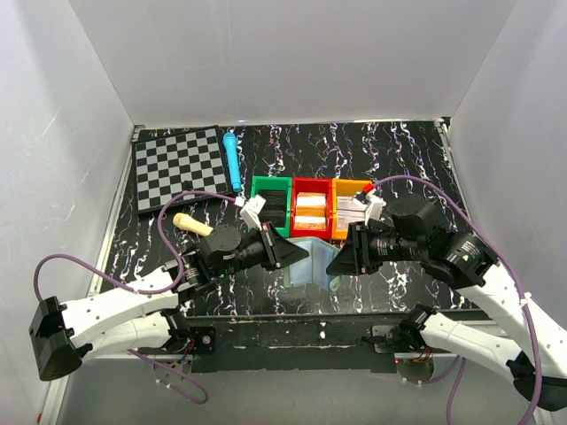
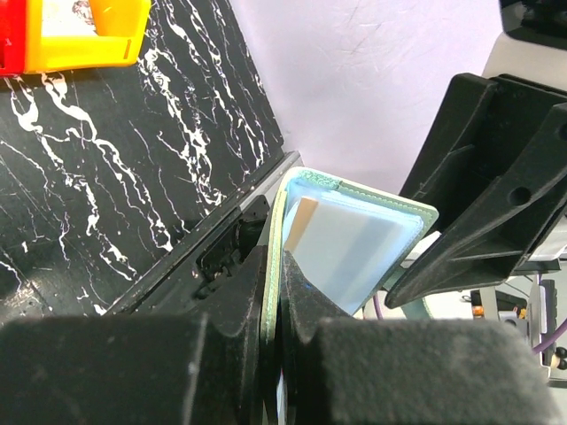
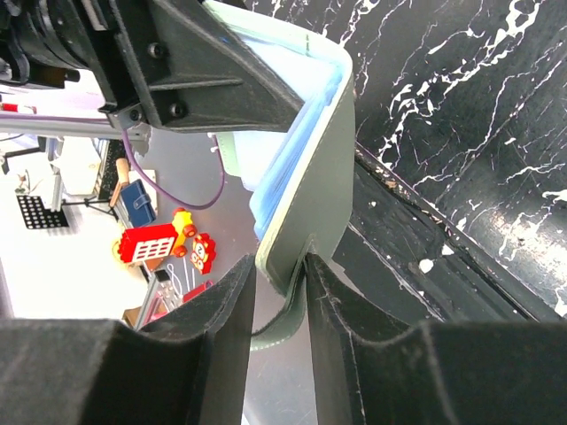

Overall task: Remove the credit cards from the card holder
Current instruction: Open the card holder.

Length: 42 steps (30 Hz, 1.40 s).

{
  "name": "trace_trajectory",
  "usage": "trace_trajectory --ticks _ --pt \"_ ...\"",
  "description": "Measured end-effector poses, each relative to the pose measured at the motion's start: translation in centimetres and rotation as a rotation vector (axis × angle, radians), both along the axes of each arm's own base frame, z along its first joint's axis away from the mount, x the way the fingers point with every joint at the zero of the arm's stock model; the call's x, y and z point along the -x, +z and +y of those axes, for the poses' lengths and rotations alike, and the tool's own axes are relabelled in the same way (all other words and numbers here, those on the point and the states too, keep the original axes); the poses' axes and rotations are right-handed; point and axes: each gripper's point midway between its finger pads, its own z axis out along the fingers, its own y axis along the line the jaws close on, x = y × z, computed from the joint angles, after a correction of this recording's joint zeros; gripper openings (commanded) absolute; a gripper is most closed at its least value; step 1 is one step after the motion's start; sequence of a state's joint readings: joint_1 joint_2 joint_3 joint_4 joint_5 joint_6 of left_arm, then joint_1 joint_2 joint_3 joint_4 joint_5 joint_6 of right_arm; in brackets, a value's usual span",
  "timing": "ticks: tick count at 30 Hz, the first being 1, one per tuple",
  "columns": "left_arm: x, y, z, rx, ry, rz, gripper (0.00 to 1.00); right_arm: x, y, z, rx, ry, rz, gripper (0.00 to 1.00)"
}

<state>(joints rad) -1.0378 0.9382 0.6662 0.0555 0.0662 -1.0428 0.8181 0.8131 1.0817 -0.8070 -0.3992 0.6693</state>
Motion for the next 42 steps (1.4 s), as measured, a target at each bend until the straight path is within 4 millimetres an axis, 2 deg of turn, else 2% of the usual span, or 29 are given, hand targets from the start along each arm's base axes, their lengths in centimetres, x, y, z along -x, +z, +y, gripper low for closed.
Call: trace_trajectory --ticks 8,18,31,42 --pt "0.12 -0.4 0.29 0.0 0.005 0.007 0.0 0.06 0.82 0.14 -0.035 0.003 -0.017 0.32" --pt "0.13 -0.35 0.29 0.003 0.005 0.008 0.0 0.16 0.66 0.31 -0.041 0.011 -0.009 0.25" --pt "0.16 0.06 0.2 0.018 0.0 -0.001 0.0 -0.17 0.55 0.52 -0.04 0.006 -0.006 0.33" --pt "0.15 -0.11 0.23 0.013 0.0 -0.002 0.0 -0.28 0.36 0.62 -0.033 0.005 0.0 0.15"
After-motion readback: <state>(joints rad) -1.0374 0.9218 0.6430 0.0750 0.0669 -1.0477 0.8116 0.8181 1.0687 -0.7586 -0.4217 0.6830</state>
